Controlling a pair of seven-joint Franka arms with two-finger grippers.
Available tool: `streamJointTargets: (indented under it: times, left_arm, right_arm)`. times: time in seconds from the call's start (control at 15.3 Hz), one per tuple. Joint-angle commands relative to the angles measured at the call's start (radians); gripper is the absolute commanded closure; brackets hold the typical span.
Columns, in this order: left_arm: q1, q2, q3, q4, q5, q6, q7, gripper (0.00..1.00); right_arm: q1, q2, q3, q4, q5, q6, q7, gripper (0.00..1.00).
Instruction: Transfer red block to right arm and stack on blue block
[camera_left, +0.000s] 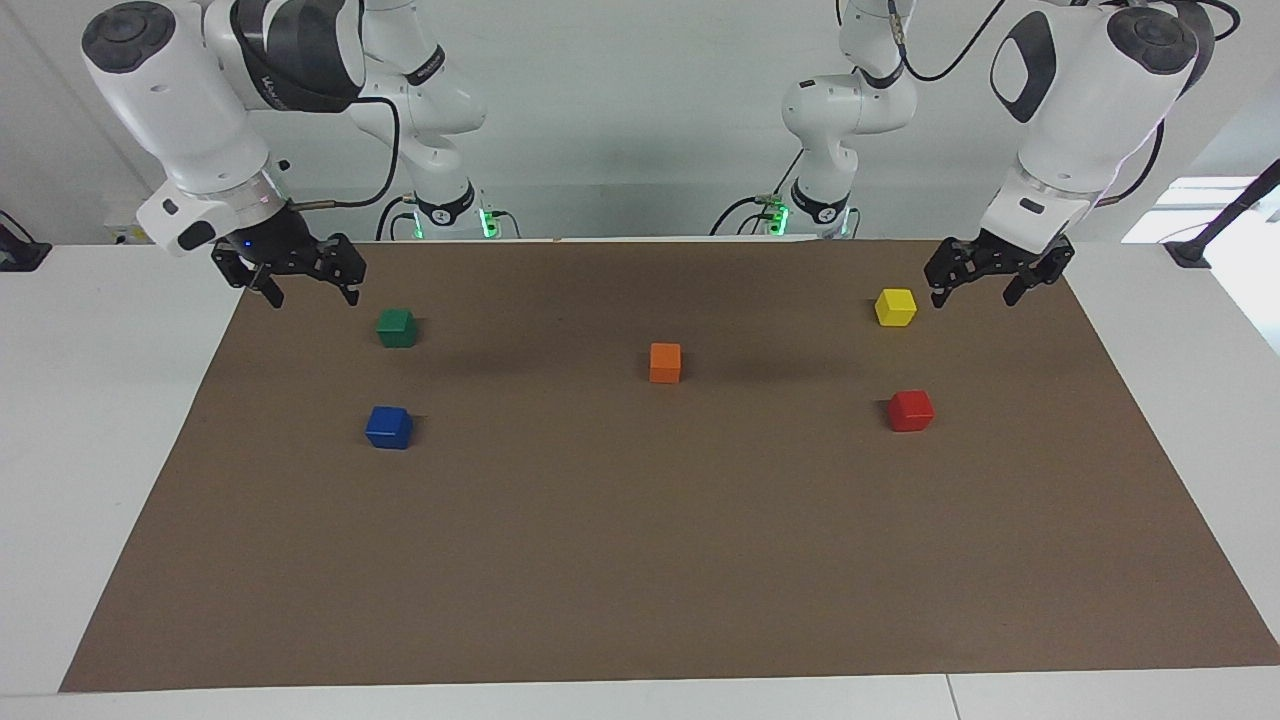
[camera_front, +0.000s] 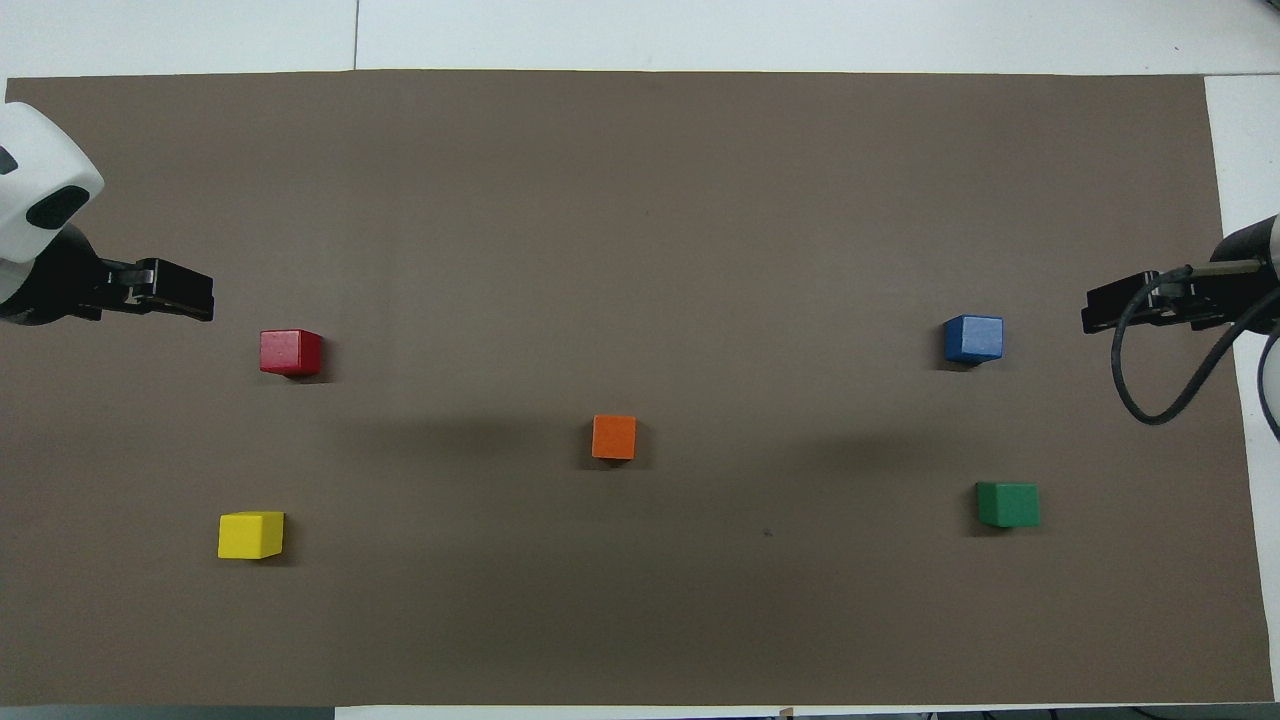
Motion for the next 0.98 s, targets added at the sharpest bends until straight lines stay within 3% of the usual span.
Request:
streamJointTargets:
  times: [0.0,0.52,0.92]
  left_arm:
    - [-0.009,-0.004,0.012,0.003,-0.013,0.002,0.009,0.0]
    - [-0.003,-0.002,0.012,-0.005,-0.01,0.001,-0.008,0.0]
    - [0.02,0.047,0.027,-0.062,-0.006,0.123,-0.001,0.0]
  right_arm:
    - [-0.006,-0.015,0.008,-0.015,-0.012,-0.002,-0.018,0.0]
    - [-0.007,-0.015,0.008,-0.015,-0.012,-0.002,-0.018,0.0]
    - [-0.012,-0.015,0.008,-0.017,-0.012,-0.002,-0.019,0.0]
